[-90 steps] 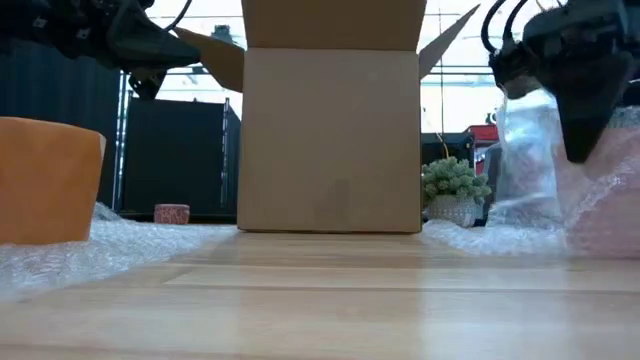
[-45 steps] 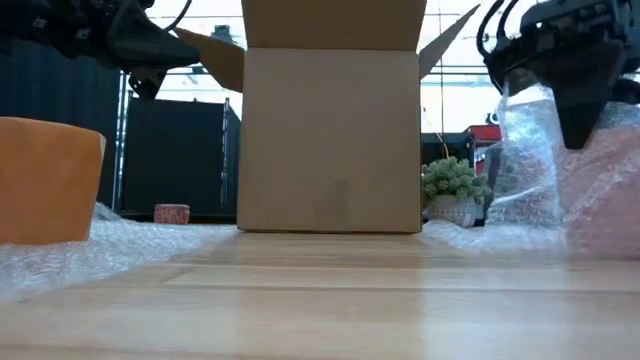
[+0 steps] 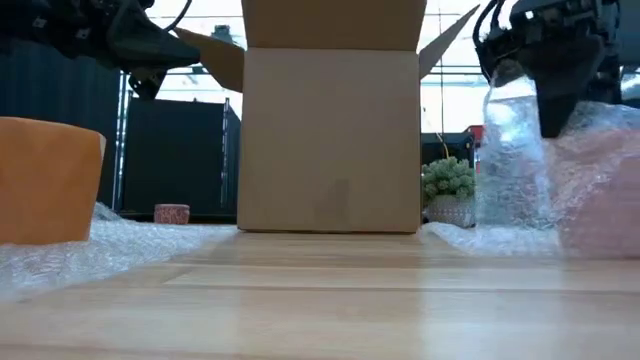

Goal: Wrap mug
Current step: Wrap the pink cup with bubble wrap

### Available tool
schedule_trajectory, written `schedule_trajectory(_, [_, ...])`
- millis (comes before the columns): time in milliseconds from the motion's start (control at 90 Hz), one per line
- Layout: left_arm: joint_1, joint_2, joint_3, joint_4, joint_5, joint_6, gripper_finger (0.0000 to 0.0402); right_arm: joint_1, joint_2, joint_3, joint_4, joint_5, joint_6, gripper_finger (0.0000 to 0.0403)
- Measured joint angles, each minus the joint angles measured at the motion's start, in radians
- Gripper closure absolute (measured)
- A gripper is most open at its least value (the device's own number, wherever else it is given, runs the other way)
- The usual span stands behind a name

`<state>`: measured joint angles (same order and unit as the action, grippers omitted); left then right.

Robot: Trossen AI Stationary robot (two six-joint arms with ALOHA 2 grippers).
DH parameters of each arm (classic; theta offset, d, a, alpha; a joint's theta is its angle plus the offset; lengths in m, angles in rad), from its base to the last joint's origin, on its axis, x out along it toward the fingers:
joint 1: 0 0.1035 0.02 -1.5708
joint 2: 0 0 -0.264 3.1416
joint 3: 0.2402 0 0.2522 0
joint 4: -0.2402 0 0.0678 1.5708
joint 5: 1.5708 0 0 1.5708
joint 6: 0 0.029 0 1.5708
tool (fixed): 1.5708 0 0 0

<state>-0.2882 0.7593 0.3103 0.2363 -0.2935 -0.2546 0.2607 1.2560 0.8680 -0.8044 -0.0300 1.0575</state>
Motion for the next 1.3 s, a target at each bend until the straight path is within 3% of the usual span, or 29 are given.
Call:
schedule_trajectory(211, [0.0, 0.0, 0.008, 0.028, 0.0, -0.002, 0.0402, 0.0, 0.0, 0.0, 0.017, 0.043, -0.023, 0.0214])
schedule_trajectory(411, [-0.032, 0.062, 0.104, -0.025, -0.001, -0.002, 0.0402, 0.0, 0.0, 0.0, 0.016, 0.05, 0.049, 0.0217])
schedule_trajectory(722, [-0.102, 0.359, 0.244, -0.041, -0.036, -0.016, 0.0402, 0.029, 0.0, 0.0, 0.016, 0.044, 0.091, 0.0217])
schedule_trajectory(1300, [-0.087, 0.833, 0.601, -0.057, -0.04, 0.323, 0.0402, 0.033, -0.016, 0.001, 0.023, 0.051, 0.005, 0.0218])
